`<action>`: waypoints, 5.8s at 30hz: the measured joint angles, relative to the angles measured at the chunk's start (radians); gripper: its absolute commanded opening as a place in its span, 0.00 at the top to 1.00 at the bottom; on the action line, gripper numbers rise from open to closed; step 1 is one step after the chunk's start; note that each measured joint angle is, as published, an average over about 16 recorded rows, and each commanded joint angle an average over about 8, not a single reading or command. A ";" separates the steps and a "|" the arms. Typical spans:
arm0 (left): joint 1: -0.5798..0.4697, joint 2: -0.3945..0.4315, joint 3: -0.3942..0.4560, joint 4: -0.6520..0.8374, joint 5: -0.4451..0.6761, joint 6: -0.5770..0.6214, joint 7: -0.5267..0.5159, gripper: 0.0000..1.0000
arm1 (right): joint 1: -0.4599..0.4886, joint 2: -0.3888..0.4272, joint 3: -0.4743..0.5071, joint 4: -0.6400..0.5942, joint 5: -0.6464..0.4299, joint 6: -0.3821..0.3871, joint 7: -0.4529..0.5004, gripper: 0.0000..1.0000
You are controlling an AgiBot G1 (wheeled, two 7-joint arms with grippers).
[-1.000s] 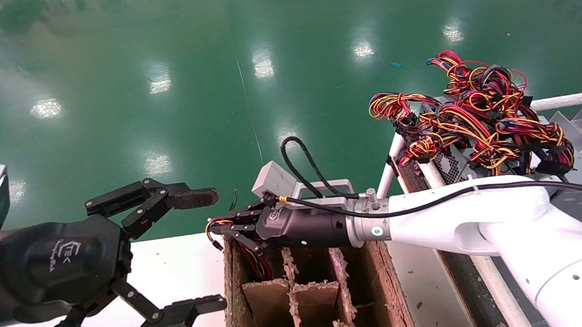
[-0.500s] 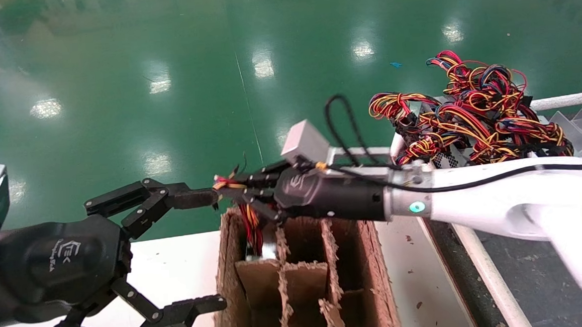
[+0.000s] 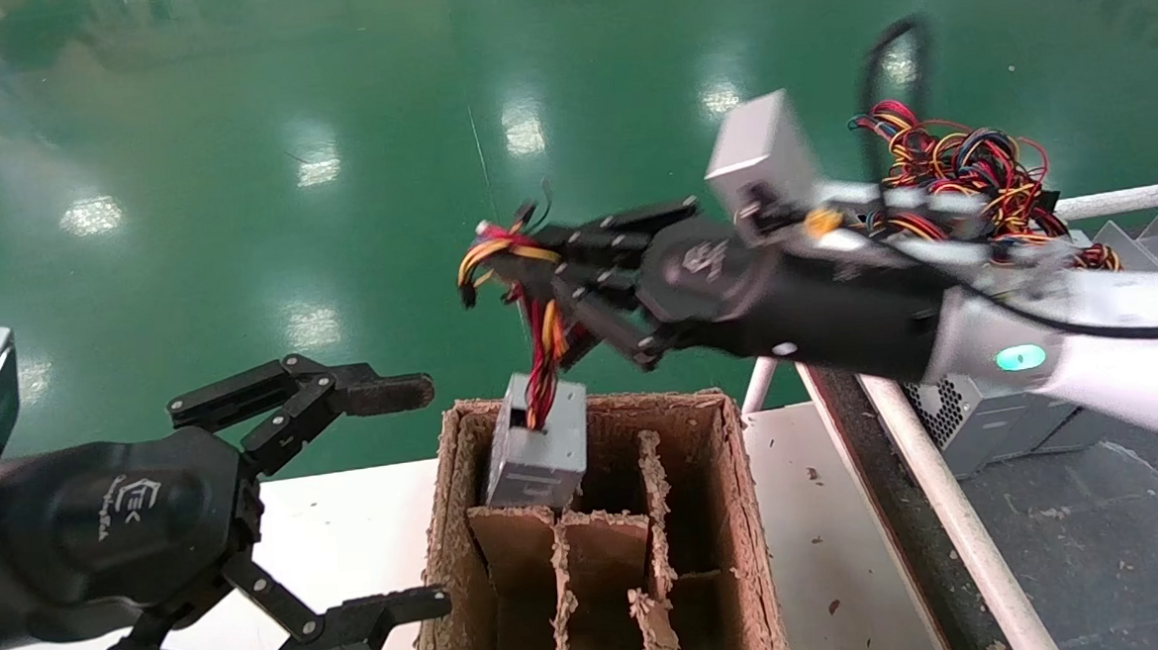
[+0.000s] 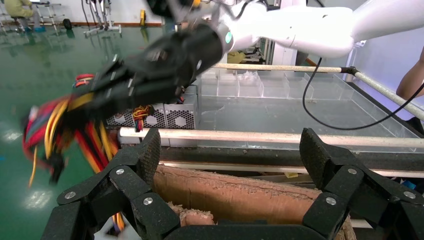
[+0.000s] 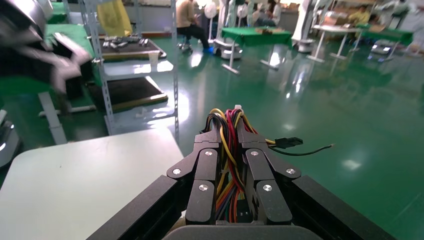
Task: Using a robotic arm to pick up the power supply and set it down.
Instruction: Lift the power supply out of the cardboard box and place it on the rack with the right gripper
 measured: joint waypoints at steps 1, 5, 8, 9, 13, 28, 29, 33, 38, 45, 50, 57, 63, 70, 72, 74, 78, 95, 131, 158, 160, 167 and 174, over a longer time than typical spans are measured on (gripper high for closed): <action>0.000 0.000 0.000 0.000 0.000 0.000 0.000 0.00 | -0.001 0.018 0.007 0.023 0.008 0.004 0.014 1.00; 0.000 0.000 0.000 0.000 0.000 0.000 0.000 0.00 | 0.000 0.094 0.036 0.103 0.039 0.013 0.072 1.00; 0.000 0.000 0.000 0.000 0.000 0.000 0.000 0.00 | 0.006 0.155 0.056 0.153 0.058 0.013 0.114 1.00; 0.000 0.000 0.000 0.000 0.000 0.000 0.000 0.00 | 0.009 0.176 0.062 0.167 0.064 0.012 0.128 1.00; 0.000 0.000 0.000 0.000 0.000 0.000 0.000 0.00 | 0.018 0.263 0.087 0.218 0.084 0.006 0.183 1.00; 0.000 0.000 0.000 0.000 0.000 0.000 0.000 0.00 | -0.066 0.614 0.177 0.300 0.185 -0.044 0.252 1.00; 0.000 0.000 0.000 0.000 0.000 0.000 0.000 0.00 | -0.079 0.635 0.183 0.300 0.198 -0.047 0.248 1.00; 0.000 0.000 0.001 0.000 0.000 0.000 0.000 0.00 | -0.136 0.716 0.203 0.295 0.253 -0.054 0.225 1.00; 0.000 0.000 0.001 0.000 0.000 0.000 0.000 0.00 | -0.208 0.811 0.218 0.287 0.334 -0.057 0.180 1.00; 0.000 0.000 0.001 0.000 -0.001 0.000 0.000 0.00 | -0.286 0.935 0.195 0.274 0.445 -0.051 0.101 1.00; 0.000 0.000 0.001 0.000 -0.001 0.000 0.000 0.00 | -0.314 1.011 0.135 0.262 0.524 -0.036 0.037 1.00; 0.000 0.000 0.001 0.000 -0.001 0.000 0.000 0.00 | -0.307 1.099 -0.008 0.246 0.646 0.002 -0.065 1.00; 0.000 0.000 0.001 0.000 -0.001 0.000 0.001 0.00 | -0.266 1.168 -0.167 0.251 0.760 0.045 -0.167 1.00; 0.000 0.000 0.001 0.000 -0.001 0.000 0.001 0.00 | -0.200 1.238 -0.360 0.275 0.882 0.088 -0.283 1.00; 0.000 0.000 0.001 0.000 -0.001 0.000 0.001 0.00 | -0.183 1.254 -0.411 0.283 0.909 0.096 -0.313 1.00; 0.000 0.000 0.001 0.000 -0.001 0.000 0.001 0.00 | -0.168 1.266 -0.457 0.289 0.931 0.102 -0.339 1.00; 0.000 0.000 0.001 0.000 -0.001 -0.001 0.001 0.00 | -0.147 1.278 -0.533 0.298 0.965 0.107 -0.381 1.00; 0.000 -0.001 0.002 0.000 -0.001 -0.001 0.001 0.00 | -0.155 1.147 -0.525 0.302 0.875 0.175 -0.380 1.00; -0.001 -0.001 0.002 0.000 -0.001 -0.001 0.001 0.00 | -0.038 0.891 -0.230 0.253 0.330 0.145 0.078 0.00; -0.001 -0.001 0.002 0.001 -0.002 -0.001 0.001 0.00 | -0.073 0.767 -0.126 0.217 0.295 0.044 0.098 0.00; -0.001 -0.001 0.003 0.001 -0.002 -0.001 0.001 0.00 | -0.082 0.749 -0.108 0.218 0.289 0.027 0.100 0.00; -0.001 -0.001 0.003 0.001 -0.002 -0.001 0.001 0.00 | -0.117 0.688 -0.046 0.222 0.265 -0.030 0.105 0.00; -0.001 -0.001 0.003 0.001 -0.002 -0.001 0.001 0.00 | -0.152 0.628 0.017 0.226 0.242 -0.087 0.111 0.00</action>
